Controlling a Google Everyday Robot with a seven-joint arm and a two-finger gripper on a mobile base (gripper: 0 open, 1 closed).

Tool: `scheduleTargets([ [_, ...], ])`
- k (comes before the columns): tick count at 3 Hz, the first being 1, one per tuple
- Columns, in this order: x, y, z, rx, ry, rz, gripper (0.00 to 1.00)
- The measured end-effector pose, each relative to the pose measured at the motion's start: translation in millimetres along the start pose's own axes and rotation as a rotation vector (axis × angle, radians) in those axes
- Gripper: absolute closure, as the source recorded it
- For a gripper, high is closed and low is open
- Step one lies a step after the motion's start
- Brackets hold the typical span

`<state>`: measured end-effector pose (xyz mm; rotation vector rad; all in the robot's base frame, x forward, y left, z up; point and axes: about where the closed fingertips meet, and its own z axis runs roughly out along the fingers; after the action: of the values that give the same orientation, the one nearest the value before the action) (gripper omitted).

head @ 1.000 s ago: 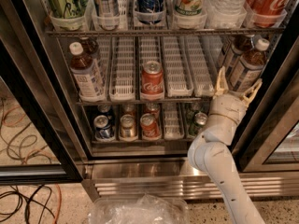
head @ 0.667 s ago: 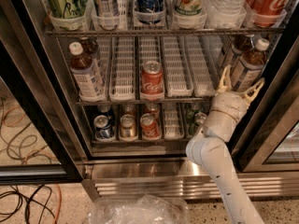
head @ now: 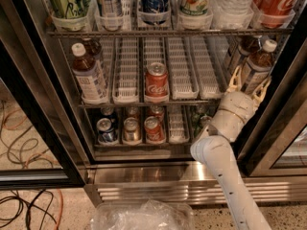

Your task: Pick blue plastic bottle from middle shelf of fridge

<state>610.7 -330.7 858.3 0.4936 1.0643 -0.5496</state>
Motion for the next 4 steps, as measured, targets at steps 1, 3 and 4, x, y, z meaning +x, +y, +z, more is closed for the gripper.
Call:
scheduleTargets([
  [1, -2.7, 3.4, 0.4, 0.002, -0.007, 0.003, 0.34],
  [3, -6.9, 7.3, 2.6, 0.001, -0.018, 0.01, 0.52],
  [4, -6.9, 7.2, 2.6, 0.001, -0.018, 0.01, 0.76],
])
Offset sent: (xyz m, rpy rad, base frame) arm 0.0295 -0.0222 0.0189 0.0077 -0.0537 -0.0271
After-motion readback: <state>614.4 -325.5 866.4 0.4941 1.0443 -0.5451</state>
